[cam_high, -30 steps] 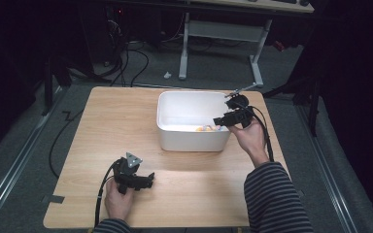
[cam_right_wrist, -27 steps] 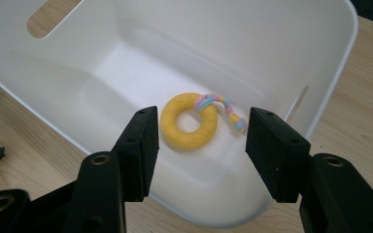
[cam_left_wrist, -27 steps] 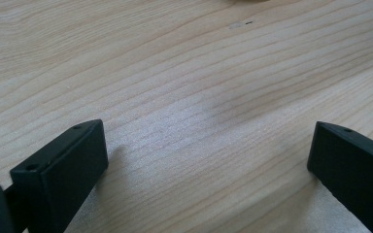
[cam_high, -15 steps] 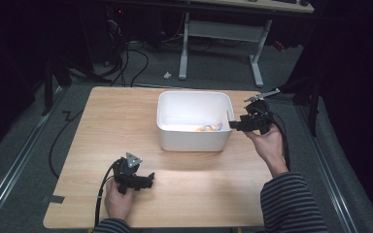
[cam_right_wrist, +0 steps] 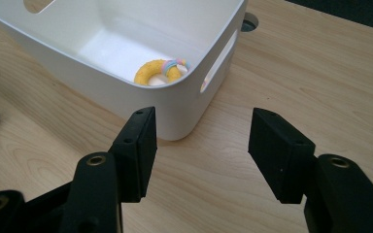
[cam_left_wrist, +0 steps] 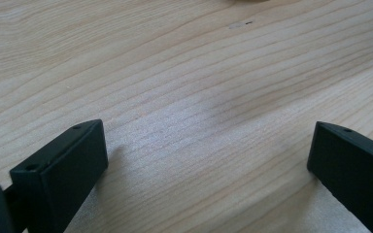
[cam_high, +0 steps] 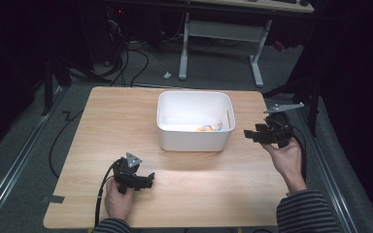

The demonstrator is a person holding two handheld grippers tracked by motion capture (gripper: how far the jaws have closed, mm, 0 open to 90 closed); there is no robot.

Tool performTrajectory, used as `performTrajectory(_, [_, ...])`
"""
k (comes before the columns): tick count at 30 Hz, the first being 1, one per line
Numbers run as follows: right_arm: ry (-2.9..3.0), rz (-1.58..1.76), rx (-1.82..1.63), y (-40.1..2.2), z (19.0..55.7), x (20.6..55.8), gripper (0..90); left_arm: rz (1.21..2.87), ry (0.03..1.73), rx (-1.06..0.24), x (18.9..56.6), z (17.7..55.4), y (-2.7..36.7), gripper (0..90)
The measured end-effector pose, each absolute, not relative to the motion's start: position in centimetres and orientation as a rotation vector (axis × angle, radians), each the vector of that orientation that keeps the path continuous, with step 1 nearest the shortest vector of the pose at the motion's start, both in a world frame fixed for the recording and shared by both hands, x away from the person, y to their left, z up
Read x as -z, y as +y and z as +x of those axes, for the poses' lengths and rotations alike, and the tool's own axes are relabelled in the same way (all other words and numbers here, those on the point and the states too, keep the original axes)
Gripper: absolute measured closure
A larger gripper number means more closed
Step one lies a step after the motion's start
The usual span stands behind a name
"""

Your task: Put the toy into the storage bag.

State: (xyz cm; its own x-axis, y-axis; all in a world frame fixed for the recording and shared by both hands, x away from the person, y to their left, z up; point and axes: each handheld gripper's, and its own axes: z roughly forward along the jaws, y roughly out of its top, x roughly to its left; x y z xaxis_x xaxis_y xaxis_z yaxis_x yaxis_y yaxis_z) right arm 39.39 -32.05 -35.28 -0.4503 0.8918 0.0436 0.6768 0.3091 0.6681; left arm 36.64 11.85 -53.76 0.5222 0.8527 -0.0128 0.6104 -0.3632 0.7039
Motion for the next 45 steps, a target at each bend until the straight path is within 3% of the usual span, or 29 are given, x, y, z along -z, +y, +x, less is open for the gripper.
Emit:
performTrajectory(24, [2.169, 1.349, -0.94, -33.8, 33.0, 35.8, 42.5, 2.102, 1.184, -0.472, 53.8, 36.6, 11.9, 1.2])
performTrajectory(45, [2.192, 1.388, -1.024, -32.5, 32.6, 39.7, 42.7, 2.103, 1.184, -0.472, 53.8, 36.6, 11.9, 1.1])
